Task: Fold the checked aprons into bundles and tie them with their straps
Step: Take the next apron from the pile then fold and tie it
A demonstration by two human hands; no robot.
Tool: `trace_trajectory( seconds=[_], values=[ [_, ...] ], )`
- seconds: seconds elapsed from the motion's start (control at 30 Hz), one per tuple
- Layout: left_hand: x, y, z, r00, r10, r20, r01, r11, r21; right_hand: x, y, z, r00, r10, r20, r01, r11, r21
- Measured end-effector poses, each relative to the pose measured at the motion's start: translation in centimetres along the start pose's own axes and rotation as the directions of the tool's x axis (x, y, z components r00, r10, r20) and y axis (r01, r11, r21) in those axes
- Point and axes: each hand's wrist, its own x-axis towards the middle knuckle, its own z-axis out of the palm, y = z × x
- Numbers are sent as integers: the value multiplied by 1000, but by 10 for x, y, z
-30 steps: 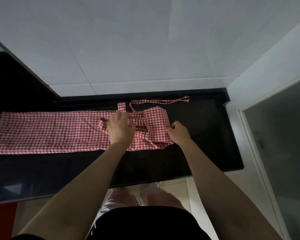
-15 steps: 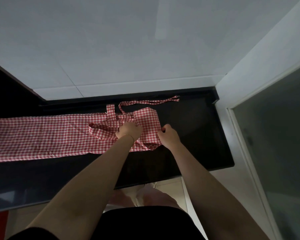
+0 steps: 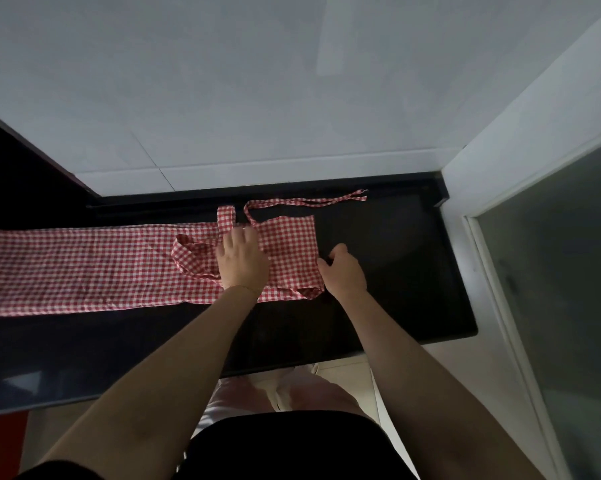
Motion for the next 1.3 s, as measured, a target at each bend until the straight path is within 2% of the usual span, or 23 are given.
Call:
trace_trajectory(
  seconds=[0.03,0.1,0.13,0.23,0.4,0.47,0.57,0.7,0.77,0.83,0.97,1.07,1.13,1.2,1.23,1.3],
  values=[
    [-2,1,2,991,126,-40,-125,992,26,-1,0,2,996,-39,-80,36,999,-36],
    [-6,5,7,948,318,4,-317,947,53,-4,0,6,968,-133,-212,125,991,-48],
    [-6,6,11,933,356,56,-359,932,50,-4,-1,10,954,-168,-249,165,986,-35],
    [-3,8,25,922,353,160,-367,928,65,1,-4,14,925,-251,-287,257,966,-18],
    [4,-2,40,912,384,147,-399,913,87,39,-23,-4,902,-414,-121,415,910,-23],
    [4,-4,43,913,390,118,-398,916,50,56,-35,-12,925,-379,-41,380,924,34],
    [6,0,38,938,338,75,-336,941,-40,76,-45,-15,948,-303,99,304,953,-3],
    [26,16,21,980,196,-26,-197,967,-161,85,-48,-18,943,-316,107,316,949,13],
    [44,21,12,982,185,26,-177,967,-185,84,-49,-20,937,-320,140,318,947,36],
    [59,24,5,970,196,144,-170,969,-176,82,-49,-22,930,-323,176,326,945,16],
    [78,21,4,945,204,256,-199,979,-43,87,-42,-29,921,-323,219,377,883,-281],
    [79,22,9,941,210,266,-243,965,96,90,-36,-31,914,-382,140,404,813,-419],
    [70,24,11,956,260,133,-278,950,144,86,-31,-26,885,-466,8,425,799,-425],
    [51,26,15,928,373,-2,-368,917,153,72,-25,-12,797,-582,-163,469,766,-440],
    [39,27,19,900,435,-26,-427,892,147,63,-21,-4,735,-636,-237,497,742,-450],
    [21,21,32,868,496,21,-494,857,146,44,-13,18,635,-704,-318,551,701,-452]
  ],
)
